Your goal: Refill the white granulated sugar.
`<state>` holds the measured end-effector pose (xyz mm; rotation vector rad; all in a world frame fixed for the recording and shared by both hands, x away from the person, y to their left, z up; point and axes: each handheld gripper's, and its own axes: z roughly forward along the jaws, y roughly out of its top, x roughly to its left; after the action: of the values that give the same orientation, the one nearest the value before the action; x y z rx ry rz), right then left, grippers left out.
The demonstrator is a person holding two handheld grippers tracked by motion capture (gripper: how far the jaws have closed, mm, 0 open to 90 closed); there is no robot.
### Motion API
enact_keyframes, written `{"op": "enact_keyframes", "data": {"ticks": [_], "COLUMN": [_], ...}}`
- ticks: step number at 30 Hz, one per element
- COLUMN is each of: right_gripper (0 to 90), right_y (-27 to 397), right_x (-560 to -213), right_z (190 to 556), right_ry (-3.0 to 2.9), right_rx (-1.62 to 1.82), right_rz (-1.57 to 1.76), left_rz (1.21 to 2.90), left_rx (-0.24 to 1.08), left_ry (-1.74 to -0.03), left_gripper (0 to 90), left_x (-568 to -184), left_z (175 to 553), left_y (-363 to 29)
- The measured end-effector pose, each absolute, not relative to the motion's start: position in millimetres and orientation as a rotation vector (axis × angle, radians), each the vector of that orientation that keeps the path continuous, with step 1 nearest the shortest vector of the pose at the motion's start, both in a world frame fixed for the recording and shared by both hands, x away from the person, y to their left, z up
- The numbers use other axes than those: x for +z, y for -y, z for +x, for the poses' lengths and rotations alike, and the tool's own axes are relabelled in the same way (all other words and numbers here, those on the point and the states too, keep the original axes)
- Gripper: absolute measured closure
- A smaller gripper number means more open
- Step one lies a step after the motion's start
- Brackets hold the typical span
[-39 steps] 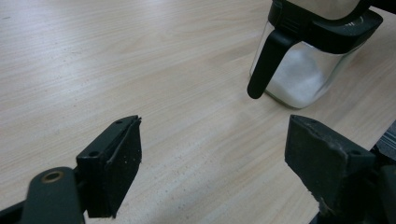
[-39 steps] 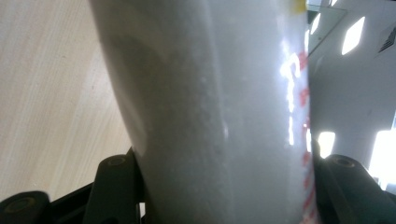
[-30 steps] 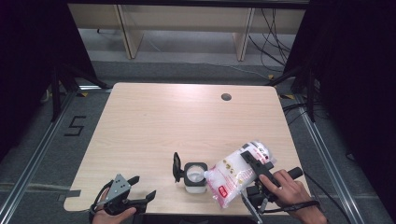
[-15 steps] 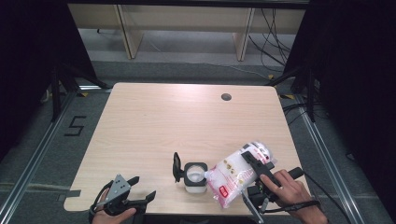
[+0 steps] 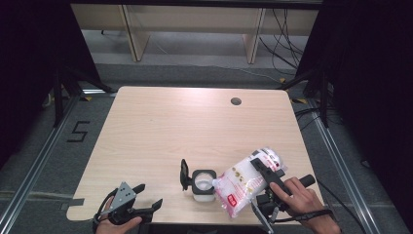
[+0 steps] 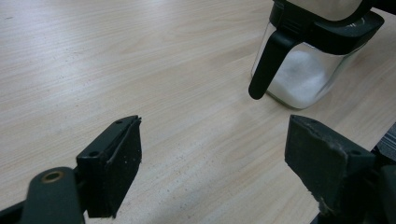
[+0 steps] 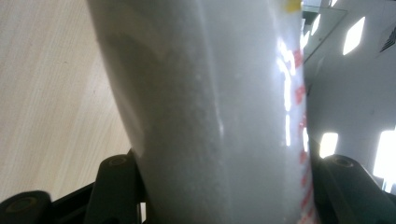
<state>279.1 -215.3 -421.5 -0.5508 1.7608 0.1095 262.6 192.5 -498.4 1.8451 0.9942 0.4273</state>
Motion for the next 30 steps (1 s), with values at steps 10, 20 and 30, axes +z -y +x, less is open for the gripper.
{"op": "enact_keyframes", "data": {"ticks": [10, 20, 30], "right_gripper": [46.0, 46.0, 46.0], "right_y": [214.2, 212.5, 213.0], "right_x": [-422.6, -425.5, -423.5], "right_z": [280.3, 279.7, 281.1], "right_ry": [-1.758, -1.775, -1.764], "right_rx": [0.096, 0.095, 0.092], "right_rz": [-0.561, -0.530, -0.567], "left_rz": [1.847, 1.853, 1.862], "left_rx": [0.430, 0.435, 0.440], "left_ry": [-0.992, -0.991, -0.981], "left_gripper": [18.3, 18.3, 18.3], "left_x": [-498.0, -497.0, -497.1], "left_z": [263.0, 263.0, 262.7], "left_y": [-192.6, -193.7, -194.6]}}
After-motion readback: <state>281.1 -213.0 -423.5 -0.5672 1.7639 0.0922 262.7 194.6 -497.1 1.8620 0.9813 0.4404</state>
